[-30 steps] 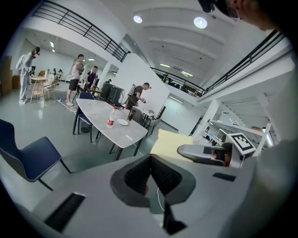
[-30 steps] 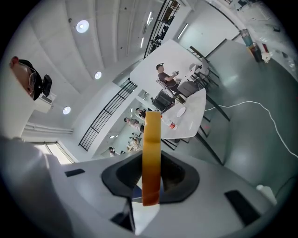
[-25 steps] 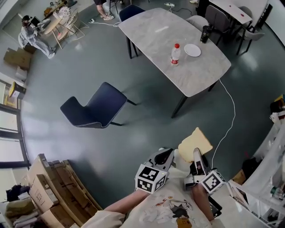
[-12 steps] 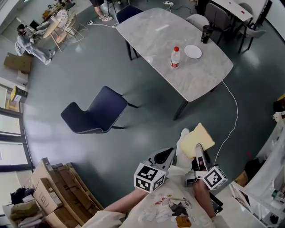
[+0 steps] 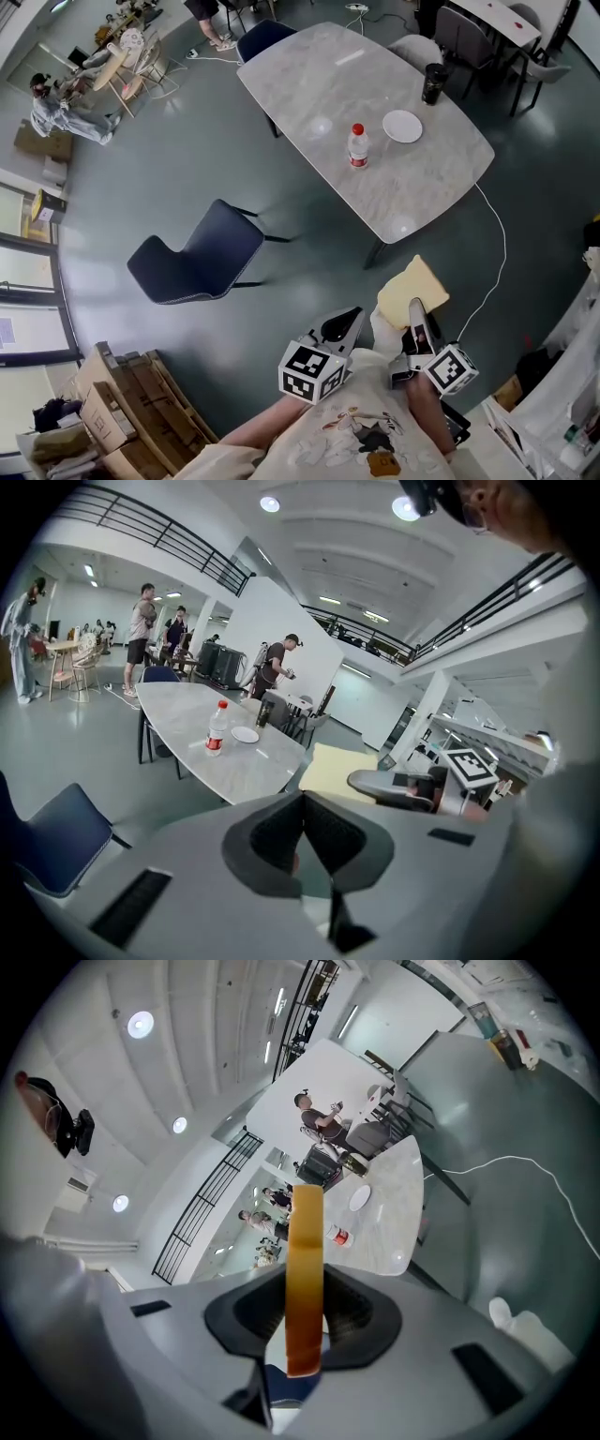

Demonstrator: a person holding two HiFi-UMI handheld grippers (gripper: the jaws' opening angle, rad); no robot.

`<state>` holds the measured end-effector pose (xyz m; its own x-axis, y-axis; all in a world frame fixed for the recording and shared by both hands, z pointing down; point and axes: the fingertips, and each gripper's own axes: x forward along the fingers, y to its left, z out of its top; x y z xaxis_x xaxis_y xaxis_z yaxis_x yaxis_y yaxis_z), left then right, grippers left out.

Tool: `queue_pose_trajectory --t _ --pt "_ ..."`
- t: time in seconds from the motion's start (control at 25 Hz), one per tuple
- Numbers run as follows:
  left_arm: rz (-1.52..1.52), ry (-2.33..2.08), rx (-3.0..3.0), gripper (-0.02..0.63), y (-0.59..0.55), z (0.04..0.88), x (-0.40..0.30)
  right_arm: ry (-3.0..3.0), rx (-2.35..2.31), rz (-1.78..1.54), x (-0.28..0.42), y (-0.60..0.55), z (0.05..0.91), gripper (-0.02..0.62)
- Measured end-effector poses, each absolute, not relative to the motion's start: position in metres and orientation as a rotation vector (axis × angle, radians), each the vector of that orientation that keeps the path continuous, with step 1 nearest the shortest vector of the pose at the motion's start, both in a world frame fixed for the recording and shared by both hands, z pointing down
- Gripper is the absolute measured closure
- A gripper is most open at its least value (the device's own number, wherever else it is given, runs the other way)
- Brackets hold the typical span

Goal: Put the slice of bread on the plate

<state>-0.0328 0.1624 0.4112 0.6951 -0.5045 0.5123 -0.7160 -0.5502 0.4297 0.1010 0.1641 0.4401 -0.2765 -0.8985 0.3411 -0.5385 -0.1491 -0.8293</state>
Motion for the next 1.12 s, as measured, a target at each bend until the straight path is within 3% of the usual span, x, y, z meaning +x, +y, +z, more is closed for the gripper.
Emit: queue_pose_trajectory --t 0.52,1.12 --pt "0.472 -1.011 2.264 0.597 0.062 0.399 0.063 1.757 -1.542 -1.452 0.196 0.067 0.447 0.503" --pt "0.495 -1.066 2.213 0.597 0.018 0.398 0.088 1.723 -1.404 -1.501 0.213 0.010 0.443 0.503"
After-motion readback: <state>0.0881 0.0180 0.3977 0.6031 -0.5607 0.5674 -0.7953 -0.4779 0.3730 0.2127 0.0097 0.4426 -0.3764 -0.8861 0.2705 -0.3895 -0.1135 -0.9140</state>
